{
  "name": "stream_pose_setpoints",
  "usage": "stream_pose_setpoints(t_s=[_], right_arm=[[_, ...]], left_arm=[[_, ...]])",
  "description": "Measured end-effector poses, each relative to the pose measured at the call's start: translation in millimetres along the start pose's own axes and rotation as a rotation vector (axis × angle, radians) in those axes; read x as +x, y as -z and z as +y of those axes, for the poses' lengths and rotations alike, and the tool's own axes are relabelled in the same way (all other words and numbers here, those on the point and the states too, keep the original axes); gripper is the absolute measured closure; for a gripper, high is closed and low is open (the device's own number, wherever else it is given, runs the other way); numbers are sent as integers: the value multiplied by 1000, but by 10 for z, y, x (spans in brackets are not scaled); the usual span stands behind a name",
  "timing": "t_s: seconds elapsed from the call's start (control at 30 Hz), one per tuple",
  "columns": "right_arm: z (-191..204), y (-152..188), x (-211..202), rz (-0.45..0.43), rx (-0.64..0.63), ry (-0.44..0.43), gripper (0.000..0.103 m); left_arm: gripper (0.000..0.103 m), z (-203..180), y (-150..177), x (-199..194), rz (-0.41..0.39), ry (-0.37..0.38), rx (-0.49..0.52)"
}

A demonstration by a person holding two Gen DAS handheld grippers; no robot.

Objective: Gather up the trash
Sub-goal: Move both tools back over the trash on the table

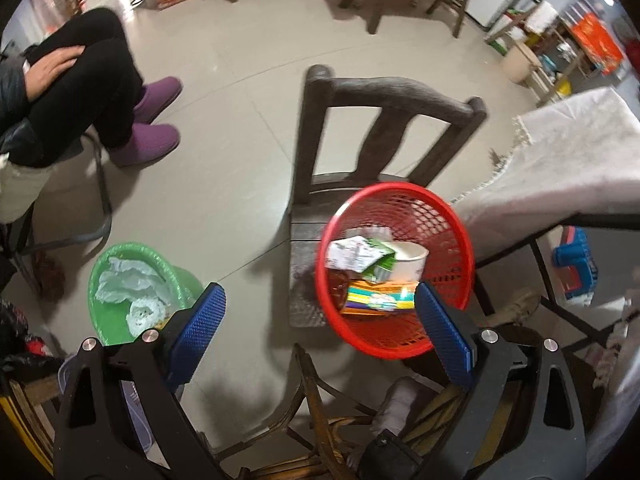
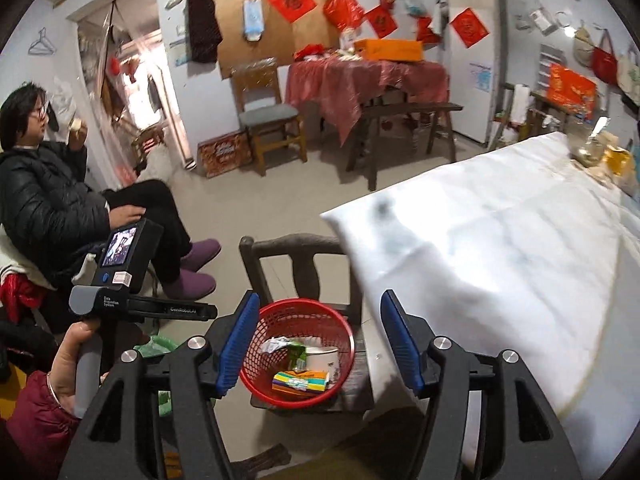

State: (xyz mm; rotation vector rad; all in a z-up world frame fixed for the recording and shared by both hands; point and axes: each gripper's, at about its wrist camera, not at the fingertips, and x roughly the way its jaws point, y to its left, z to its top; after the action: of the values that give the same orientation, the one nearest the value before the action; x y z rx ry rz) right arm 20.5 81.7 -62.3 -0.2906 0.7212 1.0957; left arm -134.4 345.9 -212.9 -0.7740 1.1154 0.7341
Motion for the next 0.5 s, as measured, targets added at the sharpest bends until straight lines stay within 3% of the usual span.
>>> stream_pose_setpoints(t_s=[0.27,0.5], right_arm=[[-251,62,-551,-106,54,74,26],[-540,233,-999,-194,122,171,15]], left_arm=[[10,-584,192,-234,-52,51,217],[9,-923,381,-459,-111,78,318]])
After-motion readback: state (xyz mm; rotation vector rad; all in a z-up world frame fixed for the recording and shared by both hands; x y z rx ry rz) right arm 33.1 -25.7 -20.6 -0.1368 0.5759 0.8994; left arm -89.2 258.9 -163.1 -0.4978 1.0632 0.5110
